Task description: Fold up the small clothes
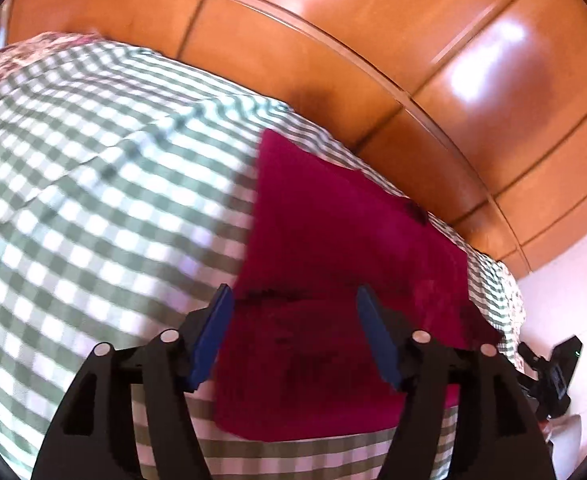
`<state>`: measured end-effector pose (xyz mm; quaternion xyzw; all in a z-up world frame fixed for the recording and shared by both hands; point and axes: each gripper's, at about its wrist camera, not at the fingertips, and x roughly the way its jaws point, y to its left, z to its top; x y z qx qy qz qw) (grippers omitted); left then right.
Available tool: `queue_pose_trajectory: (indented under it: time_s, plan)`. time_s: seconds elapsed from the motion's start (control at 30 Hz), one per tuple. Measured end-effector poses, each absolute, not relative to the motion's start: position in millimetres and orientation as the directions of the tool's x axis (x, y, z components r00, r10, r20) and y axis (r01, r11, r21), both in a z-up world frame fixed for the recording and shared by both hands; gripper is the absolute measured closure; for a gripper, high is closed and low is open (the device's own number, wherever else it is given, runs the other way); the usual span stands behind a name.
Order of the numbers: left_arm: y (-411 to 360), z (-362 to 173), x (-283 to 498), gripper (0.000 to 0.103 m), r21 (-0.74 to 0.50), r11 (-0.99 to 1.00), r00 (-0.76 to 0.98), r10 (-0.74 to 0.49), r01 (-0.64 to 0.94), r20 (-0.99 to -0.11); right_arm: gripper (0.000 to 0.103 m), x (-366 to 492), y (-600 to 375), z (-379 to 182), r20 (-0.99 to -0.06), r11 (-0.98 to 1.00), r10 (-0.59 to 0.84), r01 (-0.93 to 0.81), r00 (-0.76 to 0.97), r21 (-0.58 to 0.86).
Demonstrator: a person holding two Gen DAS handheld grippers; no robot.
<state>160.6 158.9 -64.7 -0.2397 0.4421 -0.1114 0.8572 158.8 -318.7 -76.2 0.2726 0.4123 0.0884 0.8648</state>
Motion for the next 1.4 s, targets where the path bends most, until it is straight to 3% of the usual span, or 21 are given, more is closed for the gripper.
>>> queue_pose_trajectory:
  time_s: [0.17, 0.3, 0.37, 0.43, 0.57, 0.67, 0.87, 1.07, 1.2, 1.27, 1.3, 1.33, 1.37, 1.4]
  plan:
    - [179.7, -89.4, 132.7, 0.035, -0.506, 0.863, 0.562, -0.42, 0.004, -0.713, 0.013, 128.5, -336.5, -81.5, -0.678, 0.838, 0.34, 0.116, 0.651, 0.533]
    - [167.6, -115.7, 111.0, 0.037, -0.482, 0.875, 0.512, -0.434, 0.044, -0.741, 0.015, 111.8, -325.9, -95.9, -0.735, 0.903, 0.279, 0.092, 0.618, 0.42]
    - [158.9, -120.5, 106.4, 0.038, -0.452, 0.89, 0.511, -0.418, 0.064, -0.751, 0.037, 112.1, -313.2, -104.8, -0.777, 0.943, 0.223, 0.072, 0.588, 0.325]
    - [148.0, -117.0, 106.8, 0.051, -0.44, 0.893, 0.519, -0.422, 0.096, -0.744, 0.054, 122.2, -303.5, -118.6, -0.805, 0.959, 0.198, 0.059, 0.559, 0.277]
    - [135.1, -110.6, 110.9, 0.069, -0.396, 0.91, 0.527, -0.399, 0.124, -0.751, 0.075, 135.3, -297.3, -126.2, -0.807, 0.962, 0.185, 0.066, 0.561, 0.266]
    - [132.5, -111.8, 107.4, 0.088, -0.365, 0.92, 0.513, -0.384, 0.143, -0.767, 0.078, 132.8, -297.4, -123.8, -0.81, 0.96, 0.201, 0.053, 0.55, 0.274]
    - [144.9, -112.5, 86.3, 0.09, -0.4, 0.905, 0.501, -0.415, 0.143, -0.76, 0.083, 104.3, -298.0, -111.1, -0.796, 0.94, 0.266, 0.038, 0.544, 0.34]
    - [151.6, -111.9, 31.2, 0.09, -0.409, 0.891, 0.451, -0.454, 0.198, -0.768, 0.089, 58.9, -295.0, -112.8, -0.835, 0.948, 0.263, 0.031, 0.483, 0.317]
    - [150.5, -113.5, -3.1, 0.088, -0.406, 0.887, 0.414, -0.461, 0.219, -0.785, 0.089, 33.1, -302.1, -108.7, -0.862, 0.956, 0.253, 0.023, 0.44, 0.292]
    - [150.9, -108.4, -4.0, 0.078, -0.401, 0.892, 0.424, -0.452, 0.208, -0.785, 0.083, 30.6, -302.6, -104.9, -0.872, 0.969, 0.219, 0.01, 0.437, 0.248]
    - [153.0, -103.2, -1.1, 0.063, -0.391, 0.899, 0.447, -0.437, 0.195, -0.78, 0.079, 32.8, -299.2, -99.4, -0.873, 0.977, 0.191, -0.003, 0.449, 0.212]
    - [154.3, -99.5, 2.2, 0.052, -0.385, 0.903, 0.467, -0.428, 0.188, -0.774, 0.063, 35.5, -296.5, -94.6, -0.868, 0.982, 0.174, -0.014, 0.464, 0.19]
    - [153.6, -94.0, 7.1, 0.052, -0.376, 0.907, 0.489, -0.418, 0.187, -0.766, 0.038, 38.9, -292.2, -89.4, -0.86, 0.985, 0.163, -0.027, 0.484, 0.171]
    - [153.3, -88.4, 13.8, 0.052, -0.363, 0.913, 0.507, -0.407, 0.187, -0.76, 0.032, 42.6, -286.6, -83.6, -0.846, 0.987, 0.155, -0.046, 0.51, 0.153]
